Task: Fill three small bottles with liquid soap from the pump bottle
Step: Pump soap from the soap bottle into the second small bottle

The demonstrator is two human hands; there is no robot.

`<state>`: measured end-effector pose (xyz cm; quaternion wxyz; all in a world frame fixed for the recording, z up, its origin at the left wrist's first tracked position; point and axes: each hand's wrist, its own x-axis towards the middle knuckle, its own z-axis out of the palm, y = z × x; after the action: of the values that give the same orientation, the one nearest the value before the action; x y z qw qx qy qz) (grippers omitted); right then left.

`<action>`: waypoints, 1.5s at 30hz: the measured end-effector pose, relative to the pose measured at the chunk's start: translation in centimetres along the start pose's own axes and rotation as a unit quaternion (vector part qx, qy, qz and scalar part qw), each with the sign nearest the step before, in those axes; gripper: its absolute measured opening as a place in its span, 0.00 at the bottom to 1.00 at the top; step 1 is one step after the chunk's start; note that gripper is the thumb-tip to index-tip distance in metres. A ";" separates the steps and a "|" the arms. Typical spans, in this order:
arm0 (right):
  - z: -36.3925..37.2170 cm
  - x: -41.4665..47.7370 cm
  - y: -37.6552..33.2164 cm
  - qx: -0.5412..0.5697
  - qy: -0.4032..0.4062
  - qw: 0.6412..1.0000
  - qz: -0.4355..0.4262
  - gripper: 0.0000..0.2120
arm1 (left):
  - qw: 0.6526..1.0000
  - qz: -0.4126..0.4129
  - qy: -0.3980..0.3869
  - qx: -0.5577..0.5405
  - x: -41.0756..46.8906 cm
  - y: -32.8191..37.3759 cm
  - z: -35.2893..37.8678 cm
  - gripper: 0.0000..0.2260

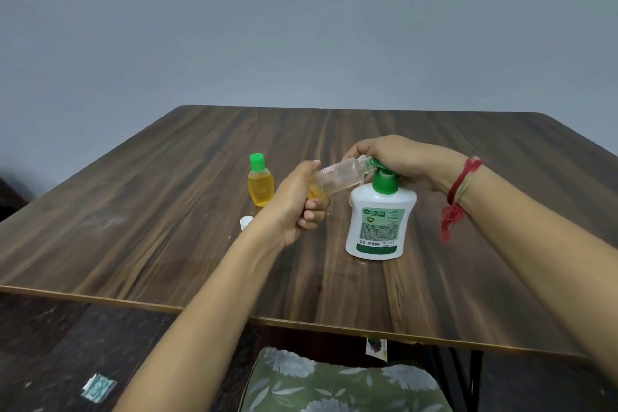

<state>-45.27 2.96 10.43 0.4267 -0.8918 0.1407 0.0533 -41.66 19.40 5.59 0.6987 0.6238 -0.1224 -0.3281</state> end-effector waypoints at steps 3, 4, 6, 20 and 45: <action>-0.6 -0.2 -0.5 -0.019 0.002 1.000 0.001 0.14 | 1.000 -0.001 -0.009 -0.009 -0.1 -0.2 0.2 0.17; -0.9 -0.3 -0.6 -0.025 -0.001 1.000 0.002 0.14 | 1.000 0.003 -0.012 -0.011 -0.1 -0.1 0.3 0.16; -0.9 -0.2 -0.6 -0.025 -0.004 1.000 0.002 0.14 | 1.000 0.007 -0.008 -0.014 0.0 -0.1 0.3 0.17; -0.3 -0.2 -0.4 -0.050 -0.002 0.999 0.002 0.14 | 1.000 0.003 -0.002 -0.011 0.1 -0.6 0.1 0.16; -1.0 -0.5 -1.2 -0.070 -0.002 0.998 0.008 0.14 | 1.000 0.005 -0.016 -0.008 0.1 -0.5 0.4 0.17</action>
<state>-45.41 3.01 12.00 0.3631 -0.9182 0.1429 0.0685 -41.96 19.06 5.17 0.7033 0.6122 -0.1342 -0.3356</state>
